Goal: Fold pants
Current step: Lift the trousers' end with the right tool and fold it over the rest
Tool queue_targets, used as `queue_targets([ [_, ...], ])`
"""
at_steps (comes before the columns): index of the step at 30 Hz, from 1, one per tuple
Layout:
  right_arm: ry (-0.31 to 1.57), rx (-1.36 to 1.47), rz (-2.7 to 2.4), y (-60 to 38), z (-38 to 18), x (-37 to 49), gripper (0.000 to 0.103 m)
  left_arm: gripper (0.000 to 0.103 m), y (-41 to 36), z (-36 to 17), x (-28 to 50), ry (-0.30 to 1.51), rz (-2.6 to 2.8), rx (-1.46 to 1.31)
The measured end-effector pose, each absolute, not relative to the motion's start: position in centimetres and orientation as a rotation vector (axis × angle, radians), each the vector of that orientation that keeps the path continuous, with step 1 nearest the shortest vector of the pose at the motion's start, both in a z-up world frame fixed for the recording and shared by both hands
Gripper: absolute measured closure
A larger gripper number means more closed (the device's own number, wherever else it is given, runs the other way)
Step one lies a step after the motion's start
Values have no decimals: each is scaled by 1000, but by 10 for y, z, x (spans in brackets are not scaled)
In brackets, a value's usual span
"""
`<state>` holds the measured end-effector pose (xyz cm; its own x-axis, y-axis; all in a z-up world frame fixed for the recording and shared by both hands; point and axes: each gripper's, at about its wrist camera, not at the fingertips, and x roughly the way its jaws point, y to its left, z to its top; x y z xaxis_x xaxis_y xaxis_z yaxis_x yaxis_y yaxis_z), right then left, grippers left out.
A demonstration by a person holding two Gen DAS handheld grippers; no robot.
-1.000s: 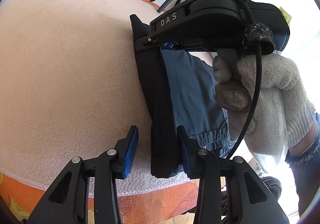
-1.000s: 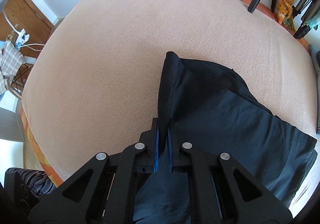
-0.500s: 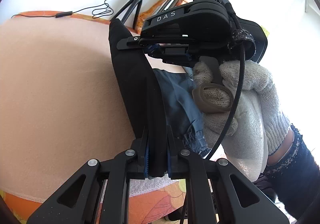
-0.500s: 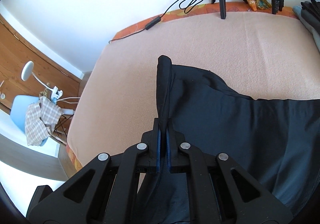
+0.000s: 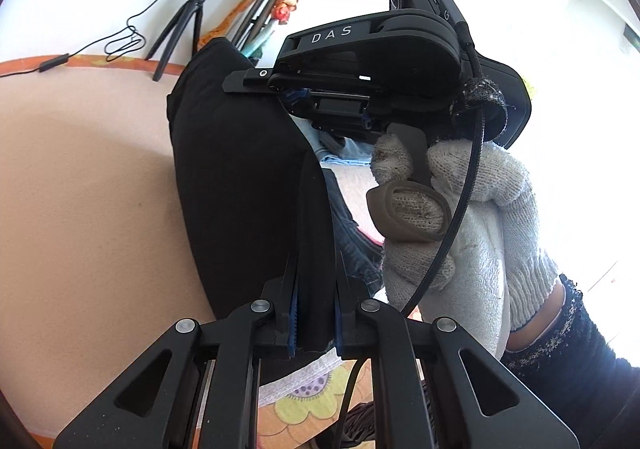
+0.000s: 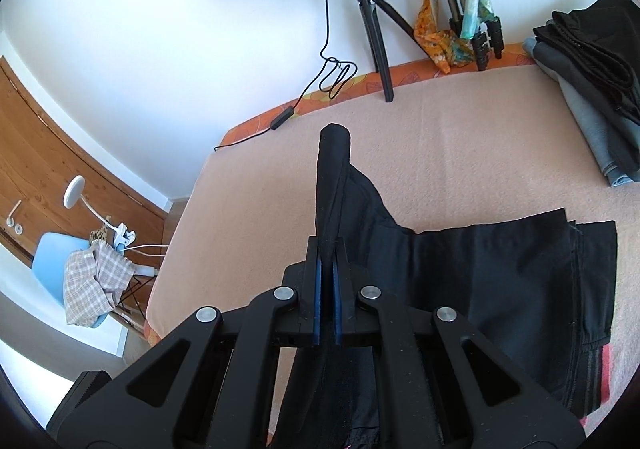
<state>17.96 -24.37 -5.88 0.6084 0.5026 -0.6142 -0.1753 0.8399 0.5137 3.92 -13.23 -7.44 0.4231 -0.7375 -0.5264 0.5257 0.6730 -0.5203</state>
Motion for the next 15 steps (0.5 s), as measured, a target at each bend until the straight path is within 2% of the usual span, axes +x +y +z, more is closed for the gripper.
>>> queue_targets([
  [15, 795, 508, 250, -347, -74, 163, 98, 92, -213, -75, 57, 847, -934, -270],
])
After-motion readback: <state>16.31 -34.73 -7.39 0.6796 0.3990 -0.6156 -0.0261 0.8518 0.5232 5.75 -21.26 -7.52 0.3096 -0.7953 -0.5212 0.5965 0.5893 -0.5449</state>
